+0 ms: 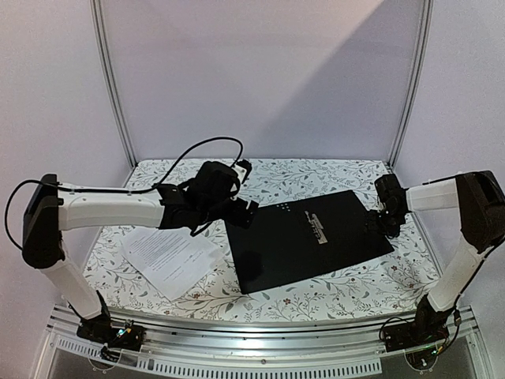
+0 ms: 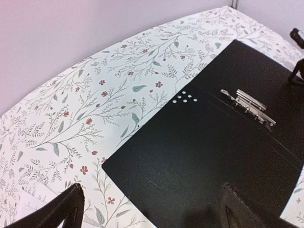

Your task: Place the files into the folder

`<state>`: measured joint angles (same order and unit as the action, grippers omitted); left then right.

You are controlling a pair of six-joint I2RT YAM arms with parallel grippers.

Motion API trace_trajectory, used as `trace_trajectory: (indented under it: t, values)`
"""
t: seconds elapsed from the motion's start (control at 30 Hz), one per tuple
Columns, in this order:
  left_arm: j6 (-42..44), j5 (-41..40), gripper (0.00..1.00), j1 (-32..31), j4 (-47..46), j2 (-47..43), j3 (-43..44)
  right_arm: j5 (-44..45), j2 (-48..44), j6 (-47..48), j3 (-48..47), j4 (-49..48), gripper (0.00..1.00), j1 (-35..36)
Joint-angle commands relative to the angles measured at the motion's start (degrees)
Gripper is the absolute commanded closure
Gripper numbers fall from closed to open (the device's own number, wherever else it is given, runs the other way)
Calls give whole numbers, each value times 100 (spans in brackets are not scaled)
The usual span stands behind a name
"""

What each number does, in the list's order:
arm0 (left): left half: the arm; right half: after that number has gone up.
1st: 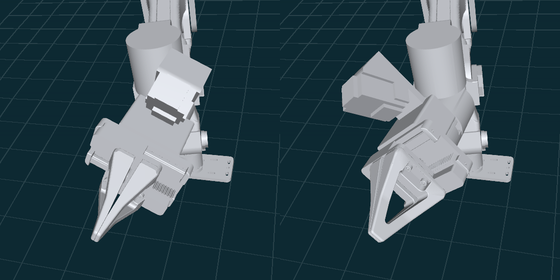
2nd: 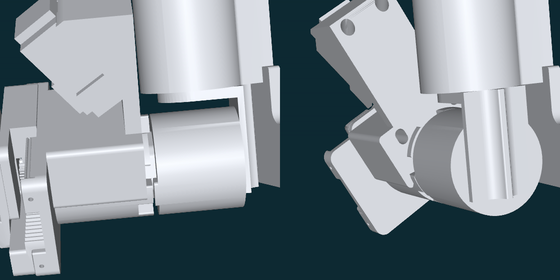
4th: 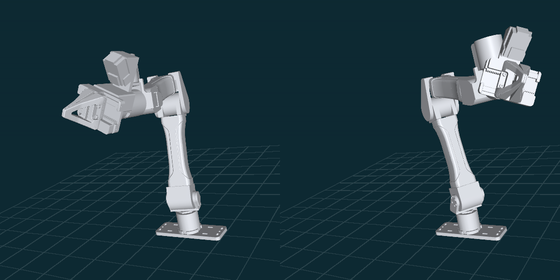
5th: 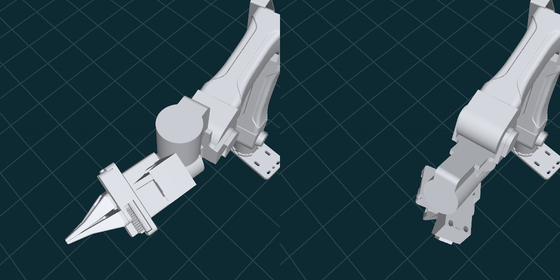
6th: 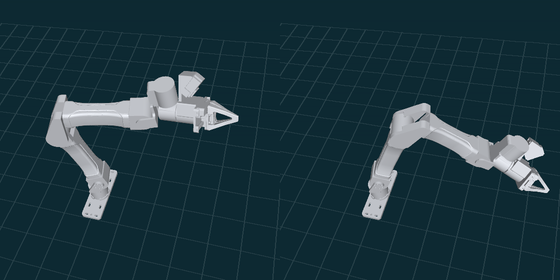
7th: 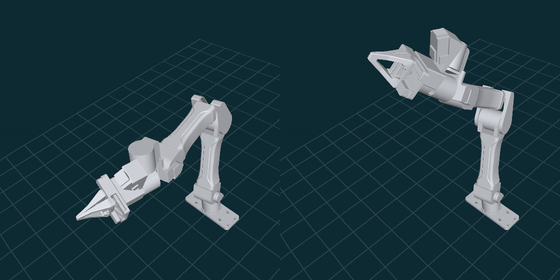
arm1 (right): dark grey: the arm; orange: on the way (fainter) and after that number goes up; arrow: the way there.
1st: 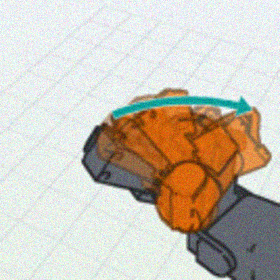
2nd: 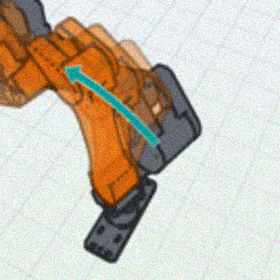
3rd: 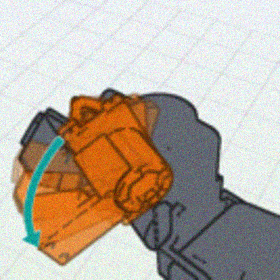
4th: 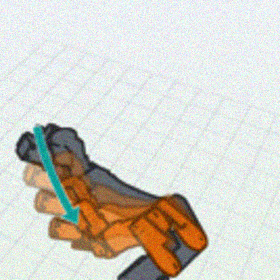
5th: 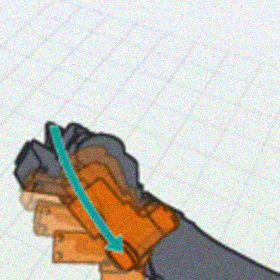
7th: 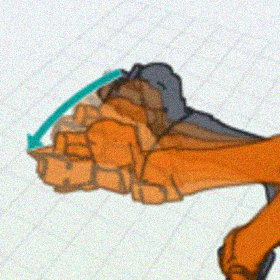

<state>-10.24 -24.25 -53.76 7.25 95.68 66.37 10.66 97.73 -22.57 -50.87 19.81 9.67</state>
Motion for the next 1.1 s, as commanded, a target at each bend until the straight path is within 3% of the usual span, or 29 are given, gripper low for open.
trace_trajectory:
  t: [0.0,0.13,0.3,0.5,0.7,0.93,1.07]
  values:
    - [-293,-313,0,92,-254,-168,-118,246,20,-4,205,44,29,-9]
    - [-292,-264,0,216,89,243,141,129,32,-99,239,166,19,-9]
    - [-397,-251,0,289,1074,1138,992,-604,-46,-302,728,116,18,-4]
    - [-427,-350,1,354,1281,1322,1186,-1215,-739,-602,1592,9,19,-9]
    - [-491,-982,0,444,1897,1460,1428,-1409,-1766,-759,2048,345,19,-6]
    - [-366,-1206,0,746,2097,1229,1494,-1095,-2374,-598,1716,796,19,-4]
    - [-621,-1734,0,1030,2895,1200,1550,-759,-2576,-581,1664,451,19,59]
